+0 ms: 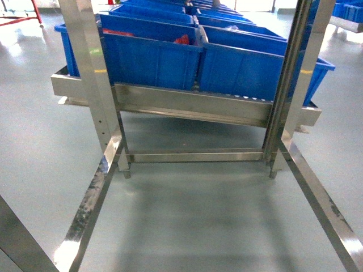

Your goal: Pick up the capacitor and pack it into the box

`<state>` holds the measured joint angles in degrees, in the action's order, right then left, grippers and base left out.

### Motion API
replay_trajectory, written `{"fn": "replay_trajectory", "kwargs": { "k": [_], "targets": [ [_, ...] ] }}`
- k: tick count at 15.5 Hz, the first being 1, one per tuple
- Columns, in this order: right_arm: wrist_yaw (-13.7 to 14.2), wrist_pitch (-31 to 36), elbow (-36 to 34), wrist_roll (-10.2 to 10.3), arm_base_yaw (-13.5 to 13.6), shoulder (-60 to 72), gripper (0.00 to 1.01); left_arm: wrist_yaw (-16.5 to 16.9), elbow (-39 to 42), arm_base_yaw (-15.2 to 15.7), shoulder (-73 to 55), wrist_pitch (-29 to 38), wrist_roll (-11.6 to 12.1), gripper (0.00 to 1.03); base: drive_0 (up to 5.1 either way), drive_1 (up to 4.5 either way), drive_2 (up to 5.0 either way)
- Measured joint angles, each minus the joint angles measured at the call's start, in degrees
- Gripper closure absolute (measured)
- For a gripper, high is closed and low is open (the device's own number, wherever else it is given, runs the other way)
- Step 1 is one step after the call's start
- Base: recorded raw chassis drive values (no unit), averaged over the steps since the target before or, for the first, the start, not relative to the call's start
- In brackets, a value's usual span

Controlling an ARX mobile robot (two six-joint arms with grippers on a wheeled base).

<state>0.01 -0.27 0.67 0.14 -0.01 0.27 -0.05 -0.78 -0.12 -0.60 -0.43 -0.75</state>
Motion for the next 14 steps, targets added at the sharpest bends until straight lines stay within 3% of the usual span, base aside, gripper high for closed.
{"fn": "replay_trajectory", "kwargs": {
  "k": [4,14],
  "targets": [
    [0.0,0.1,0.0,0.0,0.0,0.0,0.03,0.0,0.0,0.0,0.0,0.1,0.0,0.6,-4.5,0.8,4.0],
    [0.0,0.1,0.0,0.0,0.0,0.0,0.03,0.1,0.0,0.0,0.0,0.1,0.0,0.6,-4.9,2.49,2.5]
  ]
}}
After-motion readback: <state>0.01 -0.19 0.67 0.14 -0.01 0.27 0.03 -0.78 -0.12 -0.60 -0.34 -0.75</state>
